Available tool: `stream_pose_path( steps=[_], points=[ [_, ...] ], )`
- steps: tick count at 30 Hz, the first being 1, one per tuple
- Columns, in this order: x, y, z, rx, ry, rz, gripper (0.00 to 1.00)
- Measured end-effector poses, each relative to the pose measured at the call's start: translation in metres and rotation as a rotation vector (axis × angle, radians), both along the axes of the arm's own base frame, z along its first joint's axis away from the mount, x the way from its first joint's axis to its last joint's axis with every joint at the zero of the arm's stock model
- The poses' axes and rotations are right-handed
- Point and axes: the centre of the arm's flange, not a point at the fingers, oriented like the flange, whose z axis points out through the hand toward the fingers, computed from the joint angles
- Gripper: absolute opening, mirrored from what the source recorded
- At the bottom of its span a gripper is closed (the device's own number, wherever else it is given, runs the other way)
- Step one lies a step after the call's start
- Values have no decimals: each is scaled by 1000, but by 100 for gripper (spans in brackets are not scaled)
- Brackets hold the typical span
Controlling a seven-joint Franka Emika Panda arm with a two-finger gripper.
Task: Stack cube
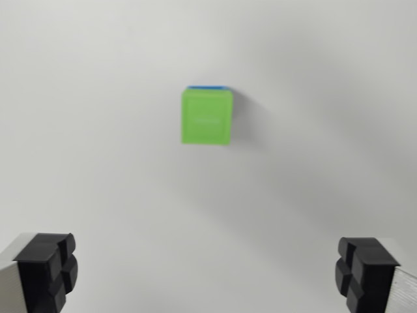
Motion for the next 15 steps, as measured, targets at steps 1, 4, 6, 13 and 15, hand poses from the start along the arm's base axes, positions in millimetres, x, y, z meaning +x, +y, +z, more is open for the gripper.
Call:
stream_pose_path(
  steps=[1,4,6,13,15],
  points=[
    [0,0,1,0,0,0,100],
    [0,0,3,0,1,0,100],
    [0,0,3,0,1,0,100],
    [0,0,2,0,3,0,100],
    [0,0,2,0,3,0,100]
  ],
)
